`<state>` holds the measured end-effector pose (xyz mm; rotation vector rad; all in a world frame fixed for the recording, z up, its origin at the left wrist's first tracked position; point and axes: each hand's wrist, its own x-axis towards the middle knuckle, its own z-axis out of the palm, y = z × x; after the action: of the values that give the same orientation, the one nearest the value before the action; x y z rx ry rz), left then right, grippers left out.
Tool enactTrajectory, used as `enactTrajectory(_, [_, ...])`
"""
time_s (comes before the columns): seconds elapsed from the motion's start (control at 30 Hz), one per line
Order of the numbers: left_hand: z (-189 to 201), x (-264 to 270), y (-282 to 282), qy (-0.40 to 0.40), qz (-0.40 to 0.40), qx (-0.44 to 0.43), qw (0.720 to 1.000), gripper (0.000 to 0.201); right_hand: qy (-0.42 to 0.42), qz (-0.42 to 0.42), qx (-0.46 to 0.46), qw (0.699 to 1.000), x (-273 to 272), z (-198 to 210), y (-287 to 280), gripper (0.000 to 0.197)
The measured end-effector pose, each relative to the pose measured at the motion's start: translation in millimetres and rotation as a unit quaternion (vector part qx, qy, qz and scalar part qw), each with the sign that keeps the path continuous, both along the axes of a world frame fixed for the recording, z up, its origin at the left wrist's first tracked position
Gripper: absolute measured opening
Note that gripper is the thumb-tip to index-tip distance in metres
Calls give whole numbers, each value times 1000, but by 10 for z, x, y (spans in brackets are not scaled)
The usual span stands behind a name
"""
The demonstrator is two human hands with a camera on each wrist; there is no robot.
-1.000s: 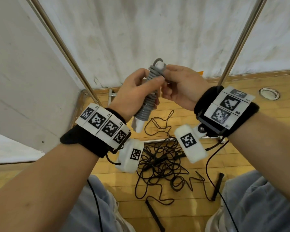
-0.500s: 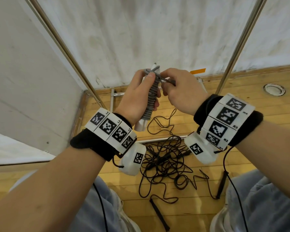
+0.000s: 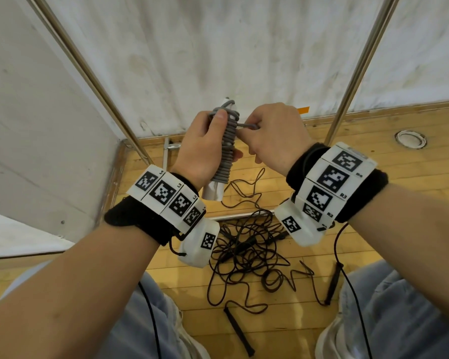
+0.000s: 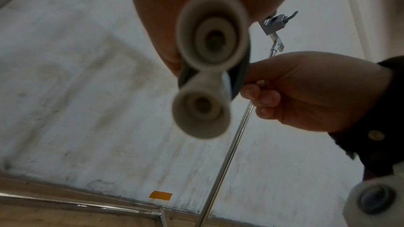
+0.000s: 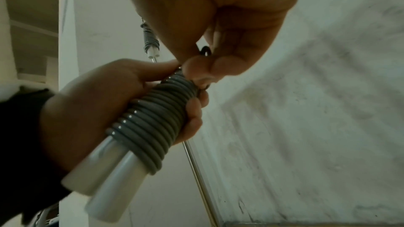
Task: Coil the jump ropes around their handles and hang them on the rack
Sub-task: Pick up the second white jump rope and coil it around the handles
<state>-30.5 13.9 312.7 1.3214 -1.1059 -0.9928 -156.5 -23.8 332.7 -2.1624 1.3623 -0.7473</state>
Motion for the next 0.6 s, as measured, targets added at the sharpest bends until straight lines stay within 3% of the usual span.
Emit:
enactTrajectory(0.3, [-51,1,53,-55,-19,37,998,4,108,12,-83,991,33,-96,-7,24])
enactTrajectory(0.5, [-26,-21,70,-58,22,22,998,13,90,29,-59,994,22,-86,-2,25])
enactTrajectory(0.6, [-8,-8,46,-46,55,7,997,9,11,-1,-23,1000,53,-105,25,25])
